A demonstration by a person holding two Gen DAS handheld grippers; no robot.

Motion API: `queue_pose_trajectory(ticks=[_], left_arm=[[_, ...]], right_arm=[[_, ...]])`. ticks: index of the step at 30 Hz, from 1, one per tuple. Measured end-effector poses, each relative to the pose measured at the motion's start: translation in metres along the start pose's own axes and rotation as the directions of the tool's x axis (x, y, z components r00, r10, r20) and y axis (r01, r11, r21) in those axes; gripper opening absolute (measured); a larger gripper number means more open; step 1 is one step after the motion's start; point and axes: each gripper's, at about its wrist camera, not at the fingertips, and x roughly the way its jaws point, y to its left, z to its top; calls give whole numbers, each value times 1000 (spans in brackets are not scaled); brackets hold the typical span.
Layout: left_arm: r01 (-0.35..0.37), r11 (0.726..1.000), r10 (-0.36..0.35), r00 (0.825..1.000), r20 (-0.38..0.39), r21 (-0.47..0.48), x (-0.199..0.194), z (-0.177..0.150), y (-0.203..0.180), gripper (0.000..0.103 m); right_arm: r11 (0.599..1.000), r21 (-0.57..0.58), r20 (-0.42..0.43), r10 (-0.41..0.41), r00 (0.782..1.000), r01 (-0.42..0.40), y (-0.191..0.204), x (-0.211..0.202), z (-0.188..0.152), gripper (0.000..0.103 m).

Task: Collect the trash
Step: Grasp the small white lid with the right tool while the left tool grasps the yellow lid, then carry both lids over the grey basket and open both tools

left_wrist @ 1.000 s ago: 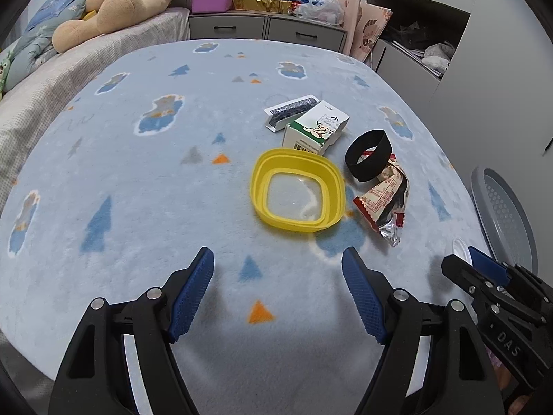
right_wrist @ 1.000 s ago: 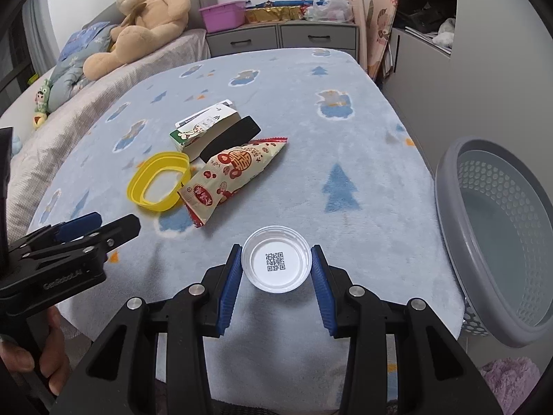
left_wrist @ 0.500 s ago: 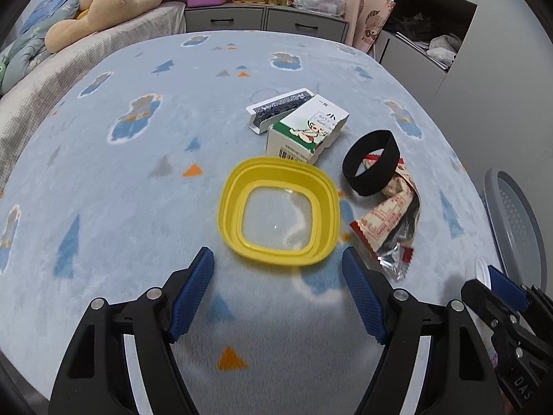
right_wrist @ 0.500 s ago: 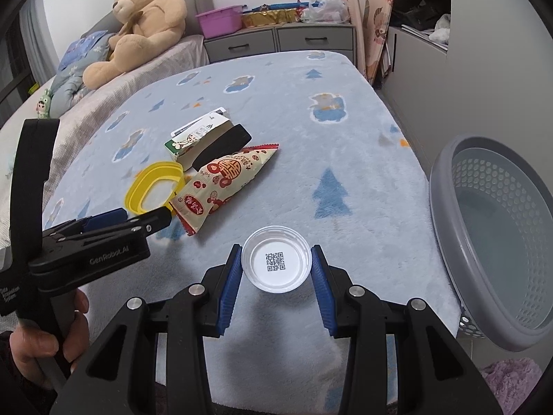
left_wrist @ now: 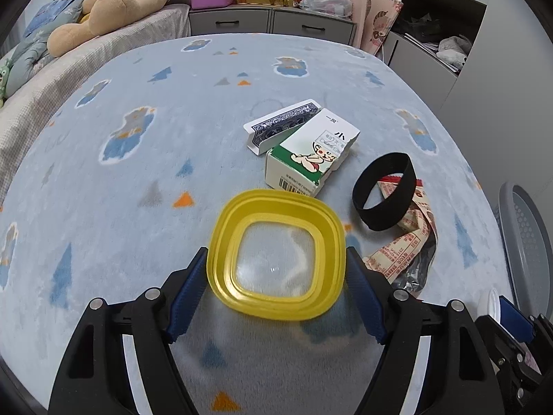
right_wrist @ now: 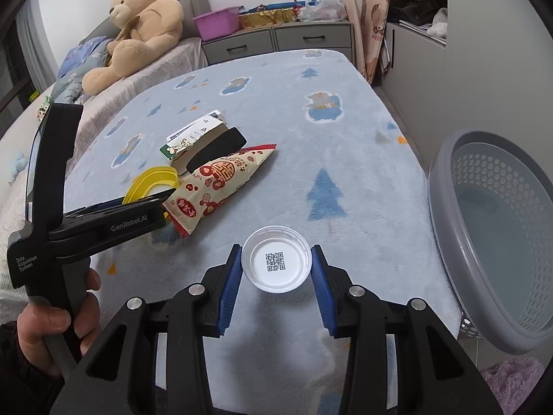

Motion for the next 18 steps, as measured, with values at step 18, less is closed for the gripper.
queue_pose_trajectory(ticks=[18], left_arm=[[13, 1000, -12, 999, 53, -8, -37, -15, 19, 68]], right_arm=[[1000, 6, 24, -2, 1000, 1, 0, -12, 1, 39]])
